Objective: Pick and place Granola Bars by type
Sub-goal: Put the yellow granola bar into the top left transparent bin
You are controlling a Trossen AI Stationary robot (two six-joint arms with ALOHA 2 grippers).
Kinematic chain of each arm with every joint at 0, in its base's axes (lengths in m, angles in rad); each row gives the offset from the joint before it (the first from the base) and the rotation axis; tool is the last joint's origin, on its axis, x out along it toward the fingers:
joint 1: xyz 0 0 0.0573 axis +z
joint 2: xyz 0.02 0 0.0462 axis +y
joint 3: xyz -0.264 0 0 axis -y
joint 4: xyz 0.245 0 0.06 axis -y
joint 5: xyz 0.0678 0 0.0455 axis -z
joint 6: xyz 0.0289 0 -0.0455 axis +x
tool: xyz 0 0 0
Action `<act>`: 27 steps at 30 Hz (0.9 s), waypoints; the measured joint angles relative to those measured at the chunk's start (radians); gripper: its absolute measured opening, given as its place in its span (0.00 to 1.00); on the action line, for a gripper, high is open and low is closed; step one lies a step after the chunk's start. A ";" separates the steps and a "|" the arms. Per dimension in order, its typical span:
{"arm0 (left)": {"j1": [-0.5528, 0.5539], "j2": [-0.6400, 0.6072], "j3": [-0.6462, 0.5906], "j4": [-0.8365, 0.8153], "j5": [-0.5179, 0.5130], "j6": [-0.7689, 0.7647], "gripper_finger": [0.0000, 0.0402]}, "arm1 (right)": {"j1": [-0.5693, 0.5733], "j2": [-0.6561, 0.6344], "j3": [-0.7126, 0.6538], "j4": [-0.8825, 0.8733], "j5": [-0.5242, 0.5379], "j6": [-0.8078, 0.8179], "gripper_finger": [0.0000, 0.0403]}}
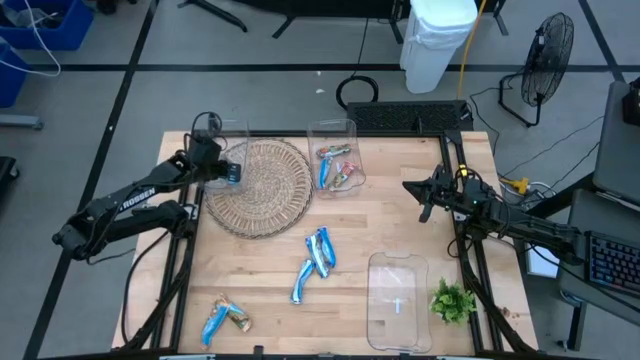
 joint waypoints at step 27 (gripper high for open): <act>0.000 0.000 0.000 0.047 0.007 0.025 0.04 | 0.000 0.000 0.000 0.000 0.000 0.000 0.00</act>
